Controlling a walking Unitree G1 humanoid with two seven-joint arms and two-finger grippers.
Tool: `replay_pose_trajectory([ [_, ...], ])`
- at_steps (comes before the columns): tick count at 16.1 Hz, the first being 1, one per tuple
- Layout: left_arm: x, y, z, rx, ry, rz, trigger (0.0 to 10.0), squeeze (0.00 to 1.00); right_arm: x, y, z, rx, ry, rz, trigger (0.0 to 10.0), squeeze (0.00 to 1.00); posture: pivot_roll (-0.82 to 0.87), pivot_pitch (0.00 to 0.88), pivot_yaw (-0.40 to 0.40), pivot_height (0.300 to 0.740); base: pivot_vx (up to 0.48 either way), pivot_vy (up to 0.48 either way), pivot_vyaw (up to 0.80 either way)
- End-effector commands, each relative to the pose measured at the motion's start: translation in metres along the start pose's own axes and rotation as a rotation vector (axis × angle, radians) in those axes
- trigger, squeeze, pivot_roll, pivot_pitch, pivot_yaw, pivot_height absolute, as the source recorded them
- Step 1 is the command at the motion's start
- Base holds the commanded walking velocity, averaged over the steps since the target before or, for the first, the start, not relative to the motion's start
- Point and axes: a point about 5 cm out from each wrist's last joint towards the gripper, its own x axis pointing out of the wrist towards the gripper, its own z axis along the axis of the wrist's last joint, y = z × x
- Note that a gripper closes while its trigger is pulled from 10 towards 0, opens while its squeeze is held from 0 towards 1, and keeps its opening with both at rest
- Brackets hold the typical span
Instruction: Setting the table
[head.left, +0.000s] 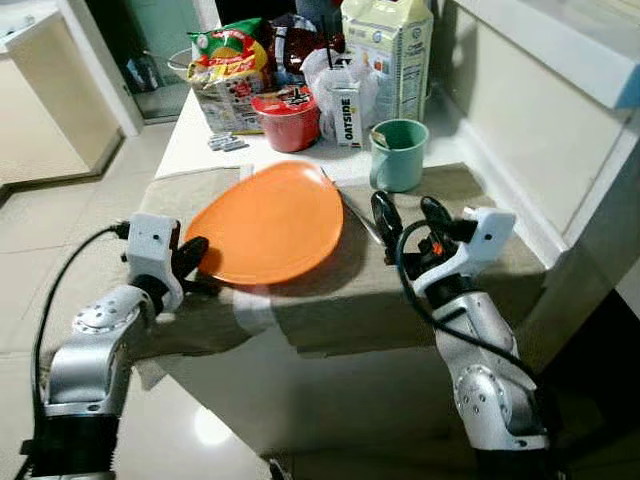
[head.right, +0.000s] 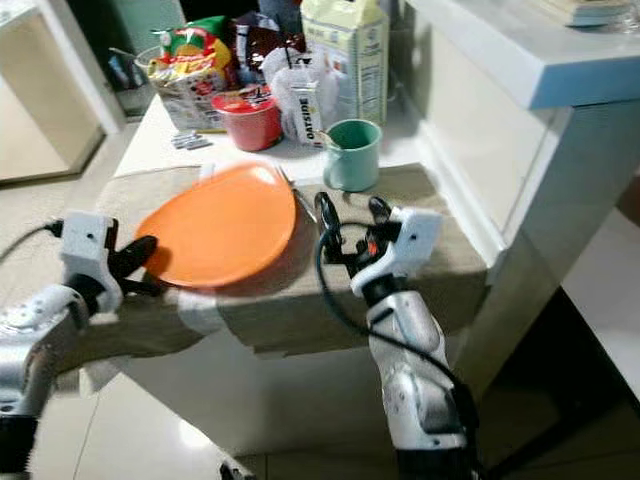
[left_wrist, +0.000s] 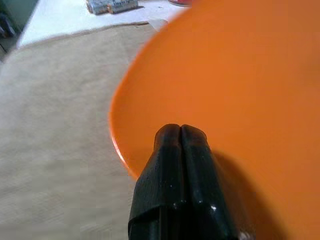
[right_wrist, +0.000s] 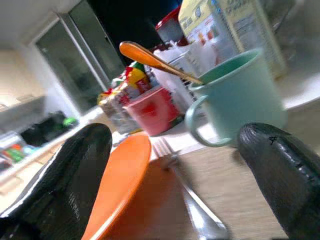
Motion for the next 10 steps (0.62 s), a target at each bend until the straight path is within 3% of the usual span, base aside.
replay_pose_trajectory([
  [1,0.001,-0.004,-0.013,-0.043,0.05,-0.034,10.0,0.0,0.003,0.005,0.0,0.052,0.005,0.017,10.0,0.0,-0.11,0.036,0.126,0.74,0.0,0.0,0.0],
  [10,0.004,-0.019,-0.014,-0.047,0.005,-0.101,10.0,0.0,0.016,0.037,-0.004,0.183,0.076,0.208,10.0,0.0,-0.11,0.038,0.117,0.74,0.0,0.0,0.0],
])
